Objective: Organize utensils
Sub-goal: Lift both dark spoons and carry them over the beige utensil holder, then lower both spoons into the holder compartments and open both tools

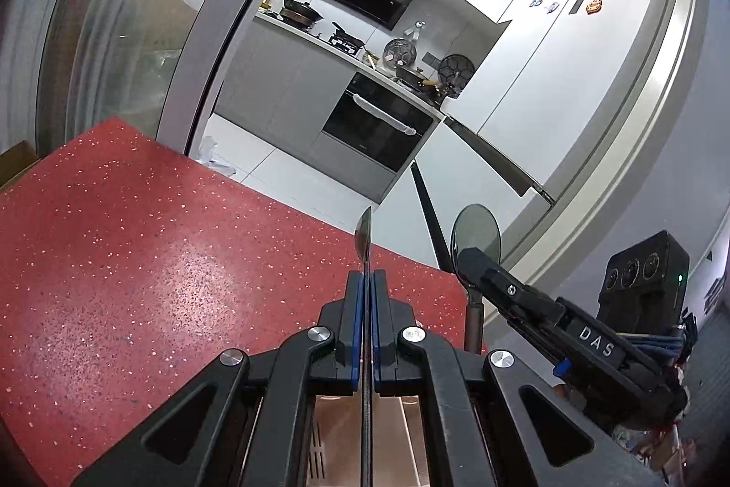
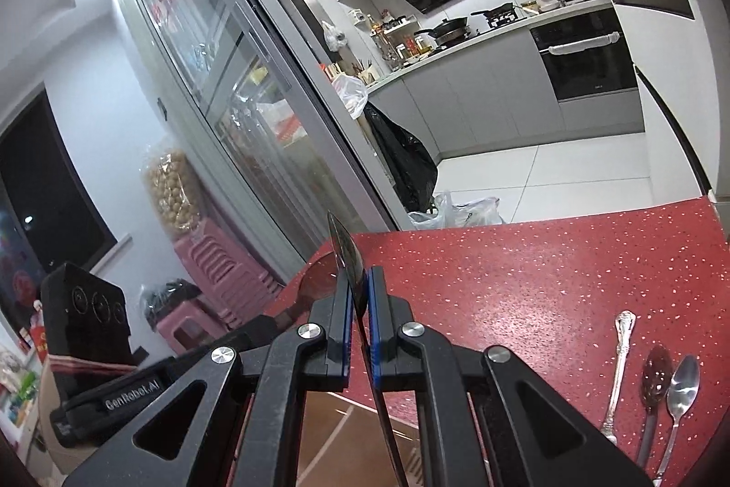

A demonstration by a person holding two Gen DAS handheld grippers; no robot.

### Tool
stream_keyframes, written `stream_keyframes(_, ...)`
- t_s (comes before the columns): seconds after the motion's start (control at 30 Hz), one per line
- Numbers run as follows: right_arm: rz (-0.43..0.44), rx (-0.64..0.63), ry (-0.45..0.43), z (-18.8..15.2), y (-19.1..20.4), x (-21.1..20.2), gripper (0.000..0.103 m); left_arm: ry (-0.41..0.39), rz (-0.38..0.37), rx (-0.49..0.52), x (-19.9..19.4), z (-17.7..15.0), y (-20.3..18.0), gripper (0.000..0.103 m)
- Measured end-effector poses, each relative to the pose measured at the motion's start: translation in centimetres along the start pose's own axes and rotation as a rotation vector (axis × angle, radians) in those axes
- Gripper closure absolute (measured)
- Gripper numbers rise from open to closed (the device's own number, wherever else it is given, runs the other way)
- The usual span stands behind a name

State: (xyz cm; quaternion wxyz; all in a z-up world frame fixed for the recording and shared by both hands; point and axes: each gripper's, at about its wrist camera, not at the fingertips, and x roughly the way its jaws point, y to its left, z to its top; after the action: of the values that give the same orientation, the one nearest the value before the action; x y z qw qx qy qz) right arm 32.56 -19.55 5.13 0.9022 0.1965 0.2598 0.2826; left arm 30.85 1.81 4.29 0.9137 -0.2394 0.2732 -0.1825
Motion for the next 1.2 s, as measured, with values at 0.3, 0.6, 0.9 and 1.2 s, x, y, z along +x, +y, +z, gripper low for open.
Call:
stream_keyframes(0.3,0.003,-0.058,0.011,-2.5,-0.1,-1.0,0.095,-0.003,0.015,0.01,-0.7,-0.6,-0.1,0.075)
stream_keyframes(0.6,-0.003,0.012,0.122,-3.7,-1.3,-1.6,0.072,-0.024,-0.02,0.028,-2.0,-1.1,-1.1,0.075)
stream_keyframes(0.9,0.067,0.103,0.136,-2.3,-1.1,-3.0,0.037,-0.042,-0.115,0.03,-3.7,-1.5,-2.2,0.075)
stream_keyframes(1.2,0.304,0.364,0.157,-0.9,-2.2,-1.7,0.038,-0.003,-0.257,0.021,-4.7,-2.5,-2.6,0.075)
